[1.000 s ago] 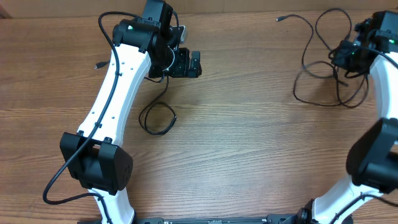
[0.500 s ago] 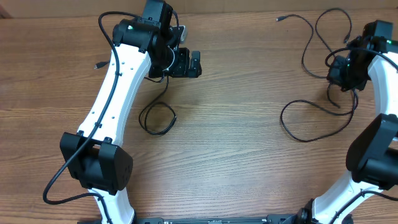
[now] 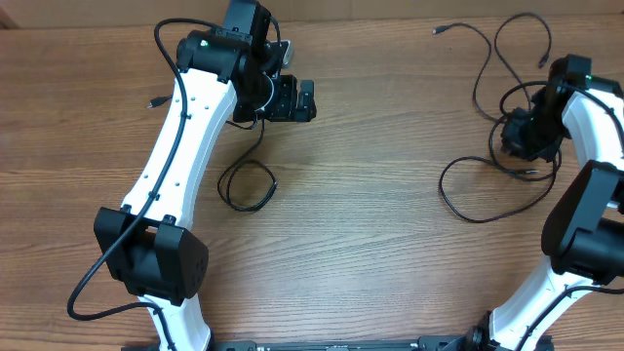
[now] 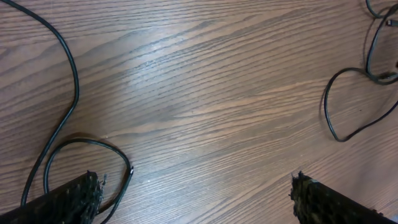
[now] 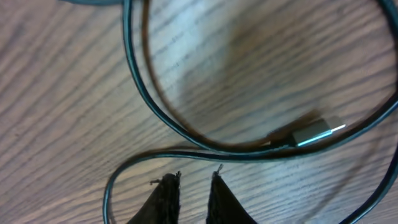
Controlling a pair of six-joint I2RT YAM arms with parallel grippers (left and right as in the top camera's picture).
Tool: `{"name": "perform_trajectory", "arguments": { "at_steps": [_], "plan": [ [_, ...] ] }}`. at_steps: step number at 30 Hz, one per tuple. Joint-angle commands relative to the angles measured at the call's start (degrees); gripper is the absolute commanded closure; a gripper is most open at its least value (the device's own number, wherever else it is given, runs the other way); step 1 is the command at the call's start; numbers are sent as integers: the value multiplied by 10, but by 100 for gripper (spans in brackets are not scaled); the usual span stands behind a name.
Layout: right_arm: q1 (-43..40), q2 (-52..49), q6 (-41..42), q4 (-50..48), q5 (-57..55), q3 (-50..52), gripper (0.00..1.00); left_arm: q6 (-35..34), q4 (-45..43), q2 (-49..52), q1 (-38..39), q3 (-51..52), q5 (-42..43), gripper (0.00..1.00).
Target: Untangle cables
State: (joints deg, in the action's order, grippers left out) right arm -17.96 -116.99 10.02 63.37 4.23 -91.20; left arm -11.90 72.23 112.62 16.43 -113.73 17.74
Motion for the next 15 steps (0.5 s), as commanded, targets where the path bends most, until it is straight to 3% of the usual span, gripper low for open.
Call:
{"name": "perform_trajectory", "arguments": {
  "at_steps": [1,9,15],
  "plan": [
    [-1,-10,7,-3,-3,15,75,-5,-1,-4,1,-14,-4,0],
    [0,-11,6,-26,49,16,56,-5,-1,-4,1,-14,-4,0],
    [0,-31,4,-103,49,17,56,-5,-1,-4,1,-14,-4,0]
  ]
}}
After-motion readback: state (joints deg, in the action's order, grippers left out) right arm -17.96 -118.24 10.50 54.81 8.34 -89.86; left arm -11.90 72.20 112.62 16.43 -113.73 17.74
